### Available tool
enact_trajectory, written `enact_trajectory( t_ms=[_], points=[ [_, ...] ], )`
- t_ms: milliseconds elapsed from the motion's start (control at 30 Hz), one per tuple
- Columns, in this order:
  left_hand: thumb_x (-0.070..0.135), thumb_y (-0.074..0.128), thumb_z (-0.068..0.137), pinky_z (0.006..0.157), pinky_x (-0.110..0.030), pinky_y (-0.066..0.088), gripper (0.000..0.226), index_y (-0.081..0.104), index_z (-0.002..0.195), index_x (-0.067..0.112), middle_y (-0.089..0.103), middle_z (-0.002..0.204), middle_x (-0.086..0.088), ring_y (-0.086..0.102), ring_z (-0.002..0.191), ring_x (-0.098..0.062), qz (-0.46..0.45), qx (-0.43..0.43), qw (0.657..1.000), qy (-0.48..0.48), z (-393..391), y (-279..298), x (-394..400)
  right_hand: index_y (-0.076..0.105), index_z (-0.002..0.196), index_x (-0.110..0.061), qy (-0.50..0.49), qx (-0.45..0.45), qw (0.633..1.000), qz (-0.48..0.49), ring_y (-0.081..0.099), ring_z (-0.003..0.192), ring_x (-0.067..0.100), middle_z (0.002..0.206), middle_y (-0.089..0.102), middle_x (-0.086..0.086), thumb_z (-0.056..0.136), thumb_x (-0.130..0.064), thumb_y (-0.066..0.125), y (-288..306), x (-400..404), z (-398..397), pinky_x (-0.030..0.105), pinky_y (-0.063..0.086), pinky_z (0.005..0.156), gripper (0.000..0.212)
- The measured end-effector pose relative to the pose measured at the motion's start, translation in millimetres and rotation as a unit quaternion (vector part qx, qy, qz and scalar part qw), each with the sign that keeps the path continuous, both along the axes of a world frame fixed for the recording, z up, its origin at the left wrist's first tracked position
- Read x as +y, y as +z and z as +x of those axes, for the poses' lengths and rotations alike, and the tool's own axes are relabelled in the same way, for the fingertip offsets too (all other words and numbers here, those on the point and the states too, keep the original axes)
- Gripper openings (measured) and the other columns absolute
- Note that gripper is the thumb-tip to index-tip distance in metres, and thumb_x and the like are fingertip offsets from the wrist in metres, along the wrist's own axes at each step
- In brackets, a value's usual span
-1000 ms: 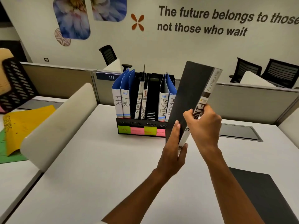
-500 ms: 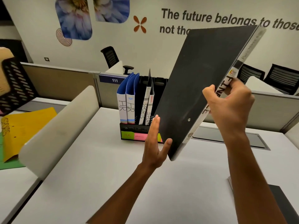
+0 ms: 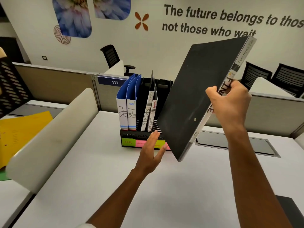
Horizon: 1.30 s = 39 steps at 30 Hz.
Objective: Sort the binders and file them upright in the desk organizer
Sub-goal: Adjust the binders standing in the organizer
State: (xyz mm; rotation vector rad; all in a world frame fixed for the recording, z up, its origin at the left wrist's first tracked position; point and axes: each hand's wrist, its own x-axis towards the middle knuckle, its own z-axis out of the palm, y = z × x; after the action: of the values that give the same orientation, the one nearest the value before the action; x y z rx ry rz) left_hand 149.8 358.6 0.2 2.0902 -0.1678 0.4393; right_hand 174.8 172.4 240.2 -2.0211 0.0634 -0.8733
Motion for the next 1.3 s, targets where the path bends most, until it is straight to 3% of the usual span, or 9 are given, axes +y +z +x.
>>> enact_trajectory(
  t_ms=[100, 167, 300, 367, 500, 700, 933, 1100, 1300],
  points=[
    [0.039, 0.054, 0.097, 0.117, -0.022, 0.022, 0.06, 0.033, 0.15, 0.02, 0.029, 0.157, 0.006, 0.021, 0.147, -0.007, 0.057, 0.051, 0.997, -0.025, 13, -7, 5, 0.063, 0.093, -0.015, 0.002, -0.011, 1.0, 0.0, 0.058, 0.066, 0.0, 0.083, 0.065, -0.003, 0.083, -0.033, 0.067, 1, 7, 12, -0.001, 0.041, 0.056, 0.021],
    [0.032, 0.054, 0.098, 0.116, -0.021, 0.018, 0.061, 0.028, 0.151, 0.018, 0.024, 0.16, 0.004, 0.015, 0.149, -0.01, 0.108, 0.078, 0.99, -0.044, 23, -13, 10, 0.062, 0.093, -0.015, 0.011, -0.021, 1.0, -0.014, 0.059, 0.066, -0.001, 0.082, 0.065, -0.005, 0.084, -0.032, 0.066, -2, 20, 22, 0.001, 0.043, 0.058, 0.02],
    [0.027, 0.053, 0.098, 0.12, -0.029, 0.013, 0.069, 0.015, 0.154, 0.014, 0.011, 0.163, -0.002, 0.005, 0.151, -0.014, 0.163, 0.13, 0.977, -0.05, 42, -17, 21, 0.06, 0.106, -0.011, 0.043, -0.019, 0.998, -0.031, 0.066, 0.079, 0.018, 0.09, 0.068, 0.001, 0.089, -0.03, 0.062, -19, 53, 48, 0.032, 0.056, 0.073, 0.025],
    [0.025, 0.054, 0.097, 0.122, -0.031, 0.011, 0.071, 0.014, 0.154, 0.011, 0.009, 0.163, -0.004, 0.005, 0.151, -0.016, 0.188, 0.13, 0.973, -0.043, 49, -19, 27, 0.057, 0.113, -0.01, 0.055, -0.012, 0.998, -0.032, 0.066, 0.083, 0.02, 0.095, 0.068, 0.004, 0.092, -0.028, 0.059, -31, 70, 61, 0.036, 0.056, 0.076, 0.027],
    [0.026, 0.052, 0.097, 0.123, -0.043, 0.009, 0.072, 0.011, 0.155, 0.01, 0.006, 0.163, -0.004, 0.0, 0.151, -0.018, 0.246, 0.139, 0.959, -0.029, 56, -24, 37, 0.052, 0.119, -0.01, 0.055, -0.016, 0.998, -0.027, 0.058, 0.082, 0.013, 0.097, 0.066, 0.004, 0.095, -0.024, 0.056, -57, 95, 78, 0.033, 0.056, 0.075, 0.027],
    [0.023, 0.047, 0.098, 0.123, -0.043, 0.005, 0.07, 0.008, 0.155, 0.012, 0.004, 0.164, -0.002, -0.002, 0.151, -0.016, 0.277, 0.132, 0.952, -0.016, 59, -31, 43, 0.049, 0.125, -0.013, 0.09, -0.005, 0.996, 0.021, 0.064, 0.093, 0.015, 0.105, 0.065, 0.003, 0.097, -0.022, 0.055, -92, 113, 93, 0.034, 0.058, 0.081, 0.03],
    [0.016, 0.049, 0.097, 0.123, -0.042, 0.012, 0.069, 0.012, 0.155, 0.011, 0.014, 0.163, -0.003, 0.007, 0.151, -0.016, 0.253, 0.112, 0.961, 0.003, 61, -32, 42, 0.048, 0.13, -0.011, 0.103, -0.011, 0.994, 0.022, 0.058, 0.089, 0.002, 0.105, 0.064, -0.005, 0.097, -0.019, 0.057, -122, 128, 101, 0.003, 0.043, 0.07, 0.036],
    [0.013, 0.051, 0.095, 0.121, -0.039, 0.018, 0.068, 0.017, 0.154, 0.01, 0.022, 0.161, -0.004, 0.015, 0.15, -0.017, 0.248, 0.094, 0.964, 0.003, 63, -33, 45, 0.048, 0.131, -0.011, 0.091, -0.018, 0.995, 0.033, 0.06, 0.087, 0.004, 0.105, 0.067, -0.001, 0.097, -0.02, 0.057, -126, 136, 102, 0.012, 0.048, 0.073, 0.037],
    [0.01, 0.048, 0.096, 0.12, -0.041, 0.022, 0.064, 0.02, 0.154, 0.011, 0.026, 0.16, -0.003, 0.017, 0.149, -0.015, 0.246, 0.095, 0.965, 0.009, 65, -32, 47, 0.05, 0.128, -0.014, 0.068, -0.019, 0.996, 0.056, 0.059, 0.088, 0.004, 0.103, 0.063, -0.005, 0.096, -0.021, 0.057, -120, 129, 98, 0.008, 0.049, 0.07, 0.033]
  ],
)
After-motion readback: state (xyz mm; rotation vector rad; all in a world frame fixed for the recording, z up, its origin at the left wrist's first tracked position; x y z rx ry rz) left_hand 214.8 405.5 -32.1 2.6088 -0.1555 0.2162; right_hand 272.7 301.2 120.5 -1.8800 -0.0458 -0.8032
